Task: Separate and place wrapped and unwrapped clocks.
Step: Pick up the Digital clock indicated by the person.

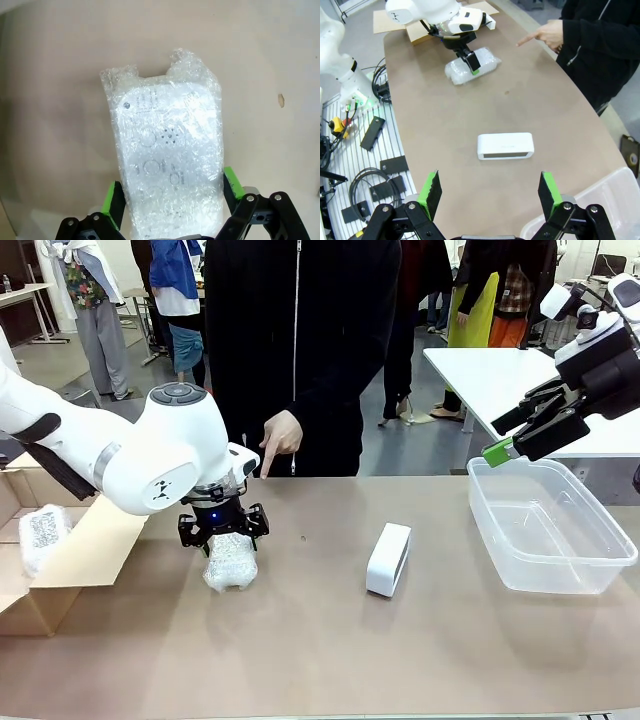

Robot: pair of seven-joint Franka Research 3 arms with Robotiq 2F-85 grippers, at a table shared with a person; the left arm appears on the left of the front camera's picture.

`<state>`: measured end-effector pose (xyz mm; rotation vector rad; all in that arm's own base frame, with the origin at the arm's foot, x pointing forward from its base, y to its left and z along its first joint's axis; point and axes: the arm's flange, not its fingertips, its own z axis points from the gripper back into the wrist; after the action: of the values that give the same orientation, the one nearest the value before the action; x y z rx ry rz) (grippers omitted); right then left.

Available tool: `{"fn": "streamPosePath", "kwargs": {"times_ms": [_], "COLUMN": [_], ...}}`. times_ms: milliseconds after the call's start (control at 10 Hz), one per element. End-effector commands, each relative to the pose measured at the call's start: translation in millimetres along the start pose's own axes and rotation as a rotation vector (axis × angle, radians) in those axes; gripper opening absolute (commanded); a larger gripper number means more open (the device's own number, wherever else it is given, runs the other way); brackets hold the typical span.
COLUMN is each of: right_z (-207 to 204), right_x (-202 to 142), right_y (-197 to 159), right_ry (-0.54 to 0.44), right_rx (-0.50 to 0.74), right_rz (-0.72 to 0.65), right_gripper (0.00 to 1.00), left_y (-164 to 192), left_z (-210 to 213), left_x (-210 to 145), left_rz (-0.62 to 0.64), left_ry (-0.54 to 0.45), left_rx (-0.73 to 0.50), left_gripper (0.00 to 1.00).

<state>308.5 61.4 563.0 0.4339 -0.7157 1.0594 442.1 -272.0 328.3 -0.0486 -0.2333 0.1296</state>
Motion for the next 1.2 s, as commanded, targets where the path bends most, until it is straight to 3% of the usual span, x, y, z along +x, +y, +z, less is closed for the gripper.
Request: {"fn": "streamPosePath", "kwargs": {"times_ms": [0,200,800,900,1100], "right_z": [-1.6,-1.6,-1.6,-1.6,-1.6], "right_x": [0.5,0.5,0.5,0.5,0.5], "right_y": [-1.8,-1.8,-1.8,-1.8,-1.8], "right_ry": [-0.022,-0.022,-0.022,-0.022,-0.022], "right_rx": [0.02,0.02,0.02,0.02,0.02], "right_rz": [0.004,0.004,0.004,0.004,0.004], "right_gripper": [1.0,1.0,1.0,1.0,1.0], "left_y": [-9.4,-9.6,-8.5,-8.0,-7.2], "left_z": [-12.5,-13.5,-5.4,10.1,88.2], "left_x": [-1.1,-0.7,1.5,0.3,-6.4], "left_rz": [0.038,0.042,0.057,0.047,0.016], "left_ry": [-0.047,-0.056,-0.052,-0.058,-0.14], "left_rx": [0.019,0.019,0.015,0.016,-0.006], "left_gripper": [1.0,1.0,0.4,0.31,0.31]}}
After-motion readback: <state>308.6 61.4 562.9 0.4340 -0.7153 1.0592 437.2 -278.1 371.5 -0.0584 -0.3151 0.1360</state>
